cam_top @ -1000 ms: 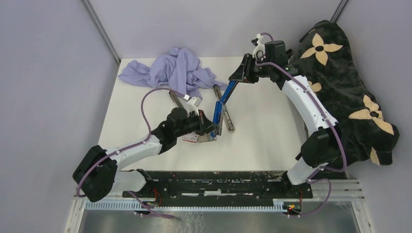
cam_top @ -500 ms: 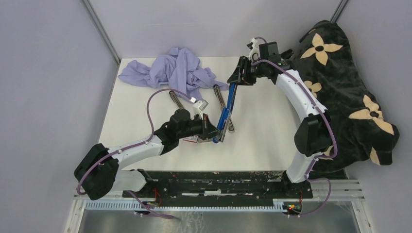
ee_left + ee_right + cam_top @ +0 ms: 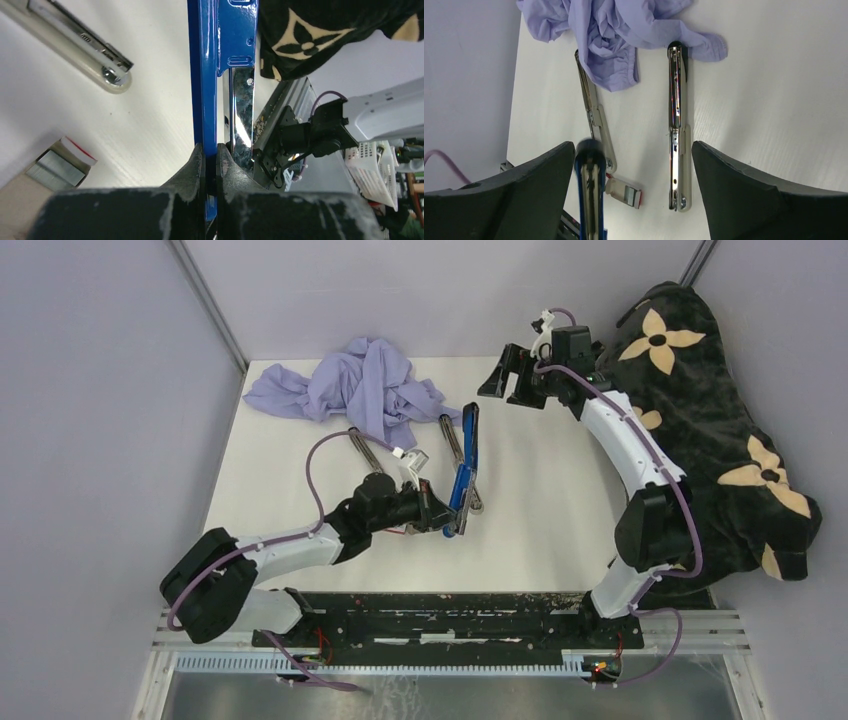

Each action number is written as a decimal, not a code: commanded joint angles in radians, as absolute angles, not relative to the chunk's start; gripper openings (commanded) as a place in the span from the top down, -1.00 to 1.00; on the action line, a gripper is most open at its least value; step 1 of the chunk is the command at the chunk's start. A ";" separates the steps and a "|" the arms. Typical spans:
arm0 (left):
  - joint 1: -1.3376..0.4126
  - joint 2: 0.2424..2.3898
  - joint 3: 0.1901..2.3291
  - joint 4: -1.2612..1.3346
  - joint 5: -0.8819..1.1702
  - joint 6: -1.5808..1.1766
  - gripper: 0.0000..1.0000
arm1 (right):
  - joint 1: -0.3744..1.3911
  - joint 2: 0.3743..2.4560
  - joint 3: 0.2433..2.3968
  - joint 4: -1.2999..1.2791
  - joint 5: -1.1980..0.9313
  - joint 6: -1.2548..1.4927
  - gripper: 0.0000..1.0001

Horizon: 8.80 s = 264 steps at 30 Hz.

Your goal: Load the staples into the stapler

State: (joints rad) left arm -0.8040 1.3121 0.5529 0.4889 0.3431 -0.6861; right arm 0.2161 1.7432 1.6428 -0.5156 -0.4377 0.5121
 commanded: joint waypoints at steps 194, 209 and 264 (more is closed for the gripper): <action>-0.387 1.222 0.529 -0.090 0.170 -0.788 -0.69 | 0.931 1.953 1.347 -0.438 0.041 0.553 0.39; -0.387 1.244 0.519 -0.055 0.197 -0.799 -0.67 | 0.942 1.964 1.375 -0.417 -0.054 0.511 0.41; -0.388 1.137 0.521 -0.148 0.063 -0.801 -0.67 | 1.008 1.995 1.437 -0.601 0.328 0.726 0.40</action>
State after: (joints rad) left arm -0.3923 1.1469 0.5079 -0.1581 0.0788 -0.7887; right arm 0.9989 1.9884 1.4029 -0.5751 0.2646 0.7067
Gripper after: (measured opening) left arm 0.837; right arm 0.301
